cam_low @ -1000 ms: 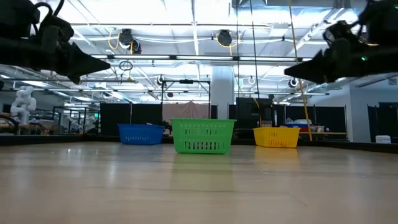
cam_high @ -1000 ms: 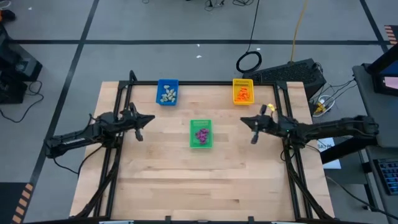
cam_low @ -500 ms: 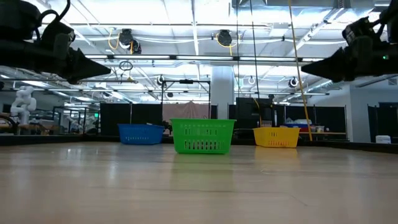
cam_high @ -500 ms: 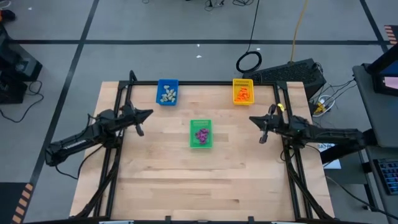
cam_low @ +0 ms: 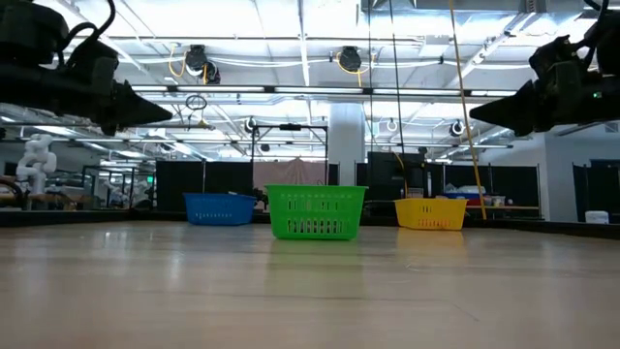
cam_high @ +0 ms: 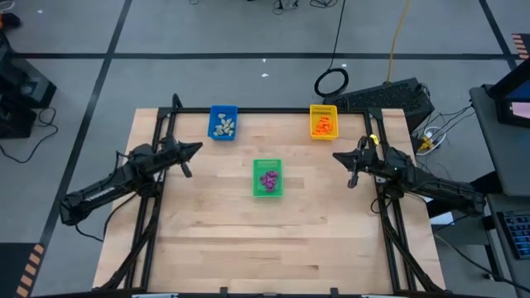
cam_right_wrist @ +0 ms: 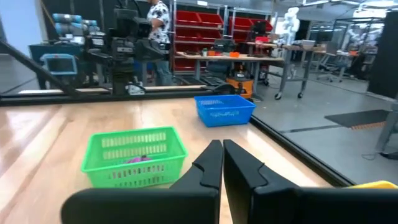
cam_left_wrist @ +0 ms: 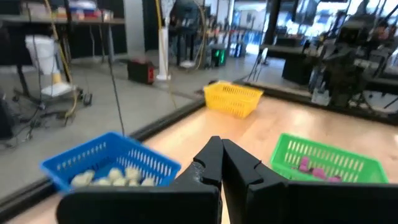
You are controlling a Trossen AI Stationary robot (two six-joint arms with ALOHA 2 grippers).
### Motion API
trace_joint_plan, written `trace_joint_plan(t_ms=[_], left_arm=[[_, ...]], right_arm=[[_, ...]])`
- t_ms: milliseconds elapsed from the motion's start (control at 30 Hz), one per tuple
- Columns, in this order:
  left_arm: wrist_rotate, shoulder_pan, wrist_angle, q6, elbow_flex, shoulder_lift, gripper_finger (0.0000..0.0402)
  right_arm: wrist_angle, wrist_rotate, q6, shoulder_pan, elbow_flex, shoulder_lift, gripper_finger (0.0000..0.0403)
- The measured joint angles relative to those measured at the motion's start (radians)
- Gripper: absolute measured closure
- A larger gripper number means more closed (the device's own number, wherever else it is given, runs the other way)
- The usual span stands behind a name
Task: Sort Halloween decoration
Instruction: Return to Home Position
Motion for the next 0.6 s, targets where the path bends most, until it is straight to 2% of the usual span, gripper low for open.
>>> trace_joint_plan(t_ms=[133, 300, 467, 600], left_arm=[[0.0, 0.025, -0.127, -0.01, 0.041, -0.004, 0.0398], [-0.002, 0.035, -0.133, -0.032, 0.043, -0.01, 0.0398], [-0.053, 0.036, -0.133, -0.039, 0.044, -0.01, 0.0398], [-0.054, 0.035, -0.132, -0.196, 0.044, -0.01, 0.0398]], right_arm=[[0.006, -0.001, -0.008, -0.02, -0.001, 0.0, 0.0403], [0.015, -0.001, 0.0, -0.02, 0.02, 0.0, 0.0403], [0.008, 0.003, -0.041, -0.02, 0.024, 0.0, 0.0403], [-0.007, 0.001, -0.009, -0.02, 0.024, 0.001, 0.0403]])
